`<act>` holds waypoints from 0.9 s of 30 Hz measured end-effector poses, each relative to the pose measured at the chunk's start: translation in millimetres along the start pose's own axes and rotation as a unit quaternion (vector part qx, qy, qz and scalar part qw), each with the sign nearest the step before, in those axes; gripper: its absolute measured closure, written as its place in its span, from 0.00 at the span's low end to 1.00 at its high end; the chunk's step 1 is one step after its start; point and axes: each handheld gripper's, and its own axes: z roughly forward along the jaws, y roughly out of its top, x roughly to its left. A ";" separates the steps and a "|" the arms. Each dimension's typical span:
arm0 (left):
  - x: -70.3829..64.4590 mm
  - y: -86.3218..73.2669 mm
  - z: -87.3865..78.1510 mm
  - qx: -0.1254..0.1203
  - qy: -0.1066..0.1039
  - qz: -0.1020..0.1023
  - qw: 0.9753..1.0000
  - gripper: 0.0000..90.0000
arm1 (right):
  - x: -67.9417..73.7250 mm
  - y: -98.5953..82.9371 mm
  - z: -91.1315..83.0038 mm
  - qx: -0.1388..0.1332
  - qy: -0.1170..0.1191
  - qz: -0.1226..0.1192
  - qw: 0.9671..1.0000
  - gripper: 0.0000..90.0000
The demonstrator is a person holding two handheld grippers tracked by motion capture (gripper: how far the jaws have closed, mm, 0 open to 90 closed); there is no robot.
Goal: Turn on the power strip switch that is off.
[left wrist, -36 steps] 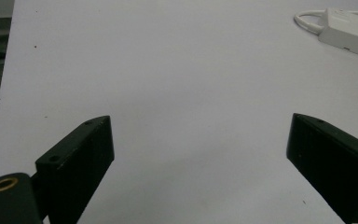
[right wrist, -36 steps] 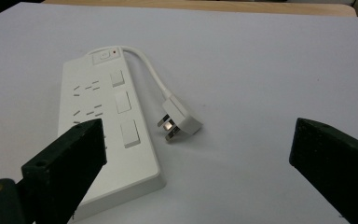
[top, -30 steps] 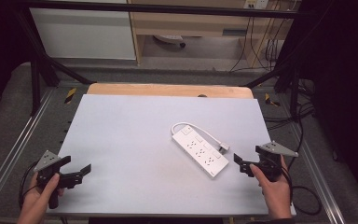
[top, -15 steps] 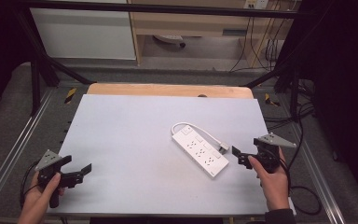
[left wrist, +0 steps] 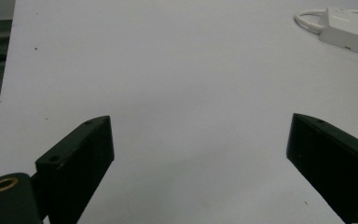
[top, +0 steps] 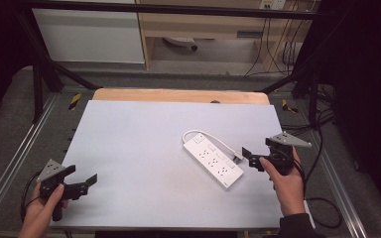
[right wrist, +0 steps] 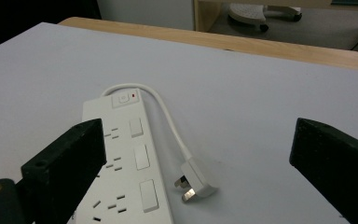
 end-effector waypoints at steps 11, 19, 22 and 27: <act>0.1 -0.4 0.1 0.003 -0.001 0.005 1.000 0.08 | 5.5 10.9 9.3 -0.004 0.007 -0.005 1.000 0.04; 0.2 -0.3 0.3 0.003 -0.002 0.005 1.000 0.08 | 8.2 12.8 15.2 -0.007 0.010 -0.003 1.000 0.05; 0.0 -0.4 -0.1 0.002 -0.002 0.005 1.000 0.08 | 9.3 13.7 16.7 -0.012 0.008 -0.002 1.000 0.06; 0.0 -0.4 -0.1 0.002 -0.001 0.005 1.000 0.08 | 10.6 15.0 19.1 -0.016 0.007 -0.001 1.000 0.06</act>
